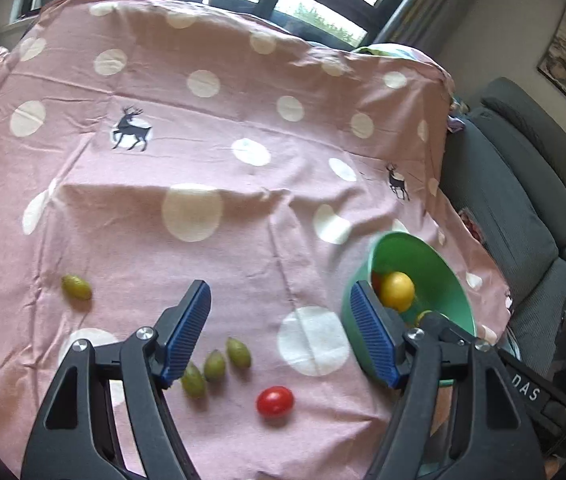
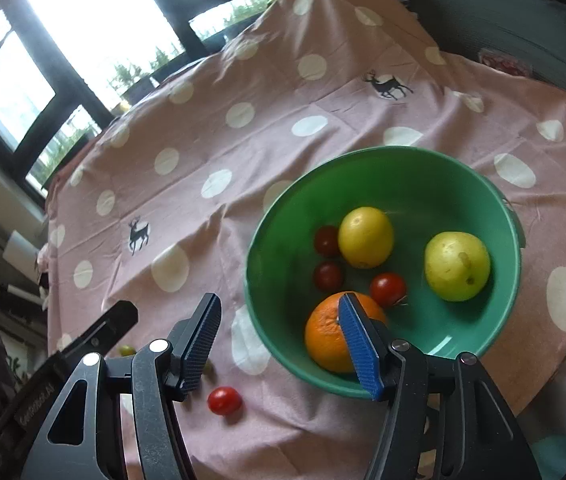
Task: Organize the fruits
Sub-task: 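Move the right gripper to the last red cherry tomato on the cloth, then close the right gripper around the red cherry tomato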
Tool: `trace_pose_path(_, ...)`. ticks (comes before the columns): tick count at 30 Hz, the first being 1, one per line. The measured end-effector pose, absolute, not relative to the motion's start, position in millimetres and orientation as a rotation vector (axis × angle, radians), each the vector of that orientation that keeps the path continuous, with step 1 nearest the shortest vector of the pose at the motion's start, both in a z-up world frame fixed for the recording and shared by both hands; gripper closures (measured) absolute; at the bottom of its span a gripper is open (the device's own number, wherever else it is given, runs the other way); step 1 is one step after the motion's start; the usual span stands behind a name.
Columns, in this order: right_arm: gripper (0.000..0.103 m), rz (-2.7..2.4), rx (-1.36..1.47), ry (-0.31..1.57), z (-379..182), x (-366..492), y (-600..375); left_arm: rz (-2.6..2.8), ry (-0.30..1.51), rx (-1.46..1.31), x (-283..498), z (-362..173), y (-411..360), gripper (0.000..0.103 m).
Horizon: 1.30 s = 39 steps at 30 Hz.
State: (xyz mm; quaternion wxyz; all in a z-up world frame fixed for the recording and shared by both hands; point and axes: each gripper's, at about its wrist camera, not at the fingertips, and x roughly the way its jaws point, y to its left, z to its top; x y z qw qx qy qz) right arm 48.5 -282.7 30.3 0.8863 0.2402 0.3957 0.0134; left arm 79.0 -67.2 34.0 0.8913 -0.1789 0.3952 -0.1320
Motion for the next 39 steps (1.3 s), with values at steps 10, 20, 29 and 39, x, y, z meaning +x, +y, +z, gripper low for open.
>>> trace_pose_path(10, 0.04, 0.053, 0.357, 0.896, 17.4, 52.2, -235.9, -0.187, 0.919, -0.366, 84.0, 16.9, -25.0, 0.03)
trace_pose_path(20, 0.042, 0.221, 0.386, 0.85, 26.9, 37.1, -223.4, -0.344, 1.011, -0.378, 58.4, -1.8, -30.0, 0.037)
trace_pose_path(29, 0.06, 0.279, 0.427, 1.01, -10.8, 59.1, -206.2, -0.393, 1.124, -0.36, 51.9, -30.9, -49.1, 0.051)
trace_pose_path(39, 0.066, 0.29, 0.457, 1.111, -39.5, 72.8, -204.0, -0.51, 1.143, -0.352, 51.5, -36.4, -71.3, 0.06)
